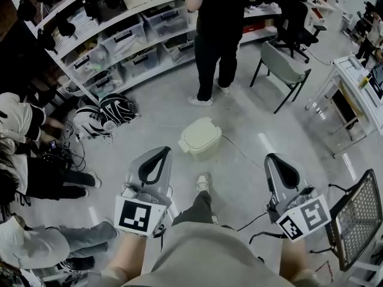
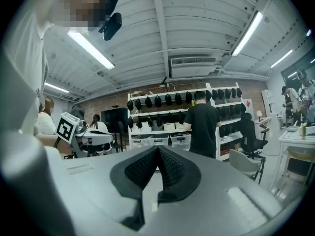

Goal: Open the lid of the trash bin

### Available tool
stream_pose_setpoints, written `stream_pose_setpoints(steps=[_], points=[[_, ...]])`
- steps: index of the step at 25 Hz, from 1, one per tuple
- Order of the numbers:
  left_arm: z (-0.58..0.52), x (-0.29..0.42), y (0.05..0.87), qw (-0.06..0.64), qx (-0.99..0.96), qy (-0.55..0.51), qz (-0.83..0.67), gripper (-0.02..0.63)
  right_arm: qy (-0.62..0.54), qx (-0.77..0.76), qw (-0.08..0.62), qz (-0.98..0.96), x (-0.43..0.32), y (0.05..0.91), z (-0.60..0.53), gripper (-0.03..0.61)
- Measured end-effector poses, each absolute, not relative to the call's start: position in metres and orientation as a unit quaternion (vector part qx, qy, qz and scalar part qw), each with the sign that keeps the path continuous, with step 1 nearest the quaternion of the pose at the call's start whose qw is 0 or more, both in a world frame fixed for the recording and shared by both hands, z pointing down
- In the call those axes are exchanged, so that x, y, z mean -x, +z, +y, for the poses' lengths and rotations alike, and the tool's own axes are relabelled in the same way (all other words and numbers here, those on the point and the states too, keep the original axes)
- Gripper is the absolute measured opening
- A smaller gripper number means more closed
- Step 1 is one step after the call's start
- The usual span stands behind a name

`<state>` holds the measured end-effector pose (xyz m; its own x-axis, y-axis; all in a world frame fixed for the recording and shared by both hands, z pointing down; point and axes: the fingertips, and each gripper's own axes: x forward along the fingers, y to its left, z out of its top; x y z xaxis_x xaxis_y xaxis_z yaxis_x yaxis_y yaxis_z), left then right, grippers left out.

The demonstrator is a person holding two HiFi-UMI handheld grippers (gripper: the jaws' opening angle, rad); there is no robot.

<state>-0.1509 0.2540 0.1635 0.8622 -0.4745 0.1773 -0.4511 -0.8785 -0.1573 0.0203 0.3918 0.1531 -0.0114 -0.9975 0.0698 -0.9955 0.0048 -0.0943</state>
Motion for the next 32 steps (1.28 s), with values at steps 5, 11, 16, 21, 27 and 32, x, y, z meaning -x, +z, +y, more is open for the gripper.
stream_pose_setpoints(steps=[5, 11, 16, 21, 27, 32], points=[[0.217, 0.128, 0.168, 0.051, 0.964, -0.103, 0.238, 0.002, -0.075, 0.702, 0.000, 0.708, -0.039, 0.163, 0.358, 0.003], [0.156, 0.106, 0.187, 0.041, 0.963, -0.118, 0.239, 0.002, -0.094, 0.692, -0.014, 0.715, -0.058, 0.182, 0.291, 0.003], [0.095, 0.084, 0.202, 0.032, 0.962, -0.137, 0.234, 0.002, -0.110, 0.684, -0.027, 0.720, -0.079, 0.190, 0.220, 0.003], [0.032, 0.072, 0.220, 0.017, 0.960, -0.151, 0.234, 0.002, -0.127, 0.674, -0.041, 0.727, -0.091, 0.205, 0.149, 0.003], [-0.027, 0.072, 0.243, 0.016, 0.955, -0.169, 0.245, 0.002, -0.156, 0.662, -0.065, 0.730, -0.108, 0.235, 0.085, 0.003], [-0.055, 0.079, 0.282, -0.001, 0.944, -0.198, 0.264, 0.002, -0.194, 0.638, -0.092, 0.740, -0.122, 0.278, 0.049, 0.003]])
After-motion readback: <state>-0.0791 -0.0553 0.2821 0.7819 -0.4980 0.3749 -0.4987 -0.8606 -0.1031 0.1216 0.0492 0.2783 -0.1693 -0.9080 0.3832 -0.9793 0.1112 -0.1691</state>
